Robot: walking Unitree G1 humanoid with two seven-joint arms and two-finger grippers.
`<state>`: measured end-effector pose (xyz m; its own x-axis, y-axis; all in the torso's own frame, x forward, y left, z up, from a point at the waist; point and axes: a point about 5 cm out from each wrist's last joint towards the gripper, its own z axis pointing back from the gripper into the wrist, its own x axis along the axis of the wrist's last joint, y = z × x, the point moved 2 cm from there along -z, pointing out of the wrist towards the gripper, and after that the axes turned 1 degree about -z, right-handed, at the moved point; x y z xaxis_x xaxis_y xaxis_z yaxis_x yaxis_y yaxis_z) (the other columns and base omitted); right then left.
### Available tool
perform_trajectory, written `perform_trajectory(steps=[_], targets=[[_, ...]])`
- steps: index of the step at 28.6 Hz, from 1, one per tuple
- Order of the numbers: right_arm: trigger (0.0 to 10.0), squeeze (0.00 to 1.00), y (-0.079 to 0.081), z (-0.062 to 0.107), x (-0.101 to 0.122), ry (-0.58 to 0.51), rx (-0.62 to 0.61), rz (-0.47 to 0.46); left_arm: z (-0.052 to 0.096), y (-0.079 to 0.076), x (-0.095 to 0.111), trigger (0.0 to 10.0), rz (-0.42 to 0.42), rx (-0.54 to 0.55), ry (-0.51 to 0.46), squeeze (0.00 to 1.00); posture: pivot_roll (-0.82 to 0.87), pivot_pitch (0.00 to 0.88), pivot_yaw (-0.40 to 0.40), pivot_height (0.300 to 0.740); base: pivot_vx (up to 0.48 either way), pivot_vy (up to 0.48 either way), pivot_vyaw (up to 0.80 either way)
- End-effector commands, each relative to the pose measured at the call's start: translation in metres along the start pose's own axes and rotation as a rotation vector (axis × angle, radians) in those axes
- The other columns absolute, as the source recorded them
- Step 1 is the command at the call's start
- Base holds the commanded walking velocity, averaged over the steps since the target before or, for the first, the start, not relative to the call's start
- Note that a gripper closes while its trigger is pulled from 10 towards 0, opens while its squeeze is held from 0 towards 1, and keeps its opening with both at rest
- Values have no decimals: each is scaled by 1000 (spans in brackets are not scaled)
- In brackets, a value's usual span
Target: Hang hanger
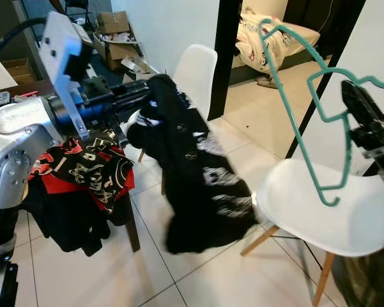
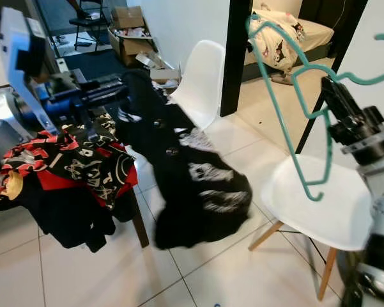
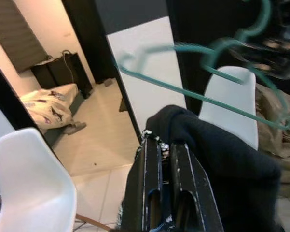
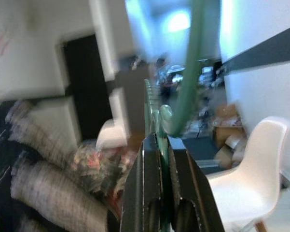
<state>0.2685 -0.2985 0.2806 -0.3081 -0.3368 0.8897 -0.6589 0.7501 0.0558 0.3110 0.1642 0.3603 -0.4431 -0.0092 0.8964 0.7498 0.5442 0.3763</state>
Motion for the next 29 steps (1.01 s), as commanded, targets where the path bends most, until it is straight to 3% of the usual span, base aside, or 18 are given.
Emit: perform_trajectory(steps=[1,4,6,7,9,12,13,16,20,23,29], targets=[[10000,0,9,0,7,-10,75,18,3,5,7,10000,-1,-5,-24,0,9,32,10,740,0,0,0],[10000,0,19,19,5,85,120,32,3,16,5,10000,37,-1,-25,0,2,38,19,740,0,0,0],[10000,0,19,19,5,85,120,32,3,16,5,10000,37,-1,-25,0,2,38,19,740,0,0,0],[10000,0,27,31,4,135,148,12,3,24,7,10000,66,6,-42,0,-10,45,27,740,0,0,0],[10000,0,27,31,4,135,148,12,3,24,7,10000,66,6,-42,0,-10,45,27,740,0,0,0],[10000,0,58,48,-5,264,255,-38,3,48,18,10000,101,42,-81,0,-16,53,41,740,0,0,0],[10000,0,58,48,-5,264,255,-38,3,48,18,10000,101,42,-81,0,-16,53,41,740,0,0,0],[10000,0,74,44,-14,309,329,-52,2,58,22,10000,104,79,-91,0,-11,52,45,740,0,0,0],[10000,0,82,38,-18,319,375,-63,2,63,24,10000,115,108,-97,0,-11,52,45,740,0,0,0],[10000,0,103,18,-25,298,479,-87,-2,74,18,10000,123,204,-74,0,-2,52,43,740,0,0,0],[10000,0,114,-1,-31,301,516,-61,-10,76,14,10000,132,203,-67,0,0,56,42,740,0,0,0]])
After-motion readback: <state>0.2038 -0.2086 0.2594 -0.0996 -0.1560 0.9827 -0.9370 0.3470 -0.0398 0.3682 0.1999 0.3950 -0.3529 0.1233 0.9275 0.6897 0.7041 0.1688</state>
